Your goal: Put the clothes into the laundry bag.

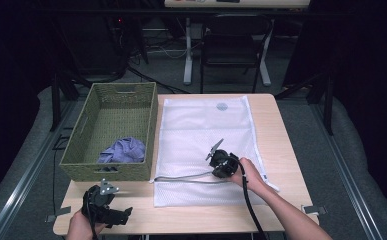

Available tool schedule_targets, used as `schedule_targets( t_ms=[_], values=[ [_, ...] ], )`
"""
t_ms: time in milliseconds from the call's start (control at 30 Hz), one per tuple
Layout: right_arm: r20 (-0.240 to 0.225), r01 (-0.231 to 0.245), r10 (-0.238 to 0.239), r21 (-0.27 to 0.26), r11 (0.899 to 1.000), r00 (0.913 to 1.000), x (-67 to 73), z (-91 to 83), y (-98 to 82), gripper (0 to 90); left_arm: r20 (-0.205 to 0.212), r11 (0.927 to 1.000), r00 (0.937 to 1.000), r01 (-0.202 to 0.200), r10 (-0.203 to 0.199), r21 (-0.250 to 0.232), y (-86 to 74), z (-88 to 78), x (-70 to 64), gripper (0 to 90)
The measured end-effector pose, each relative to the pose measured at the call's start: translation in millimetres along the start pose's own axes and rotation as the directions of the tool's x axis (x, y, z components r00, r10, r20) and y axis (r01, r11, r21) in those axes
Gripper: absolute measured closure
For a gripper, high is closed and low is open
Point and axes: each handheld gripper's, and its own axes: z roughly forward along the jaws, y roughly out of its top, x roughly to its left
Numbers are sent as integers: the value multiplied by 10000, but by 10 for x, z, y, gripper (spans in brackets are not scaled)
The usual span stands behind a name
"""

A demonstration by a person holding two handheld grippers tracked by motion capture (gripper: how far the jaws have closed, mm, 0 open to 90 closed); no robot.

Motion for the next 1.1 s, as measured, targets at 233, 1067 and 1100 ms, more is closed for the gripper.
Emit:
schedule_targets(
  t_ms=[233, 1067, 1100],
  values=[
    [83, -155, 159, -408, 9990, 9998, -40, -132, 16, 886, 145, 10000, 9999, 45, -45, 8, 4, -3, 13, 16],
    [413, -176, 233, -1327, 9910, 9989, -63, -456, 77, 890, 190, 9997, 9995, 241, -239, -106, 7, -18, 17, 16],
    [397, -264, 325, -1445, 9892, 9987, -58, -458, 77, 890, 199, 9997, 9995, 237, -235, -103, 6, -20, 18, 16]
  ],
)
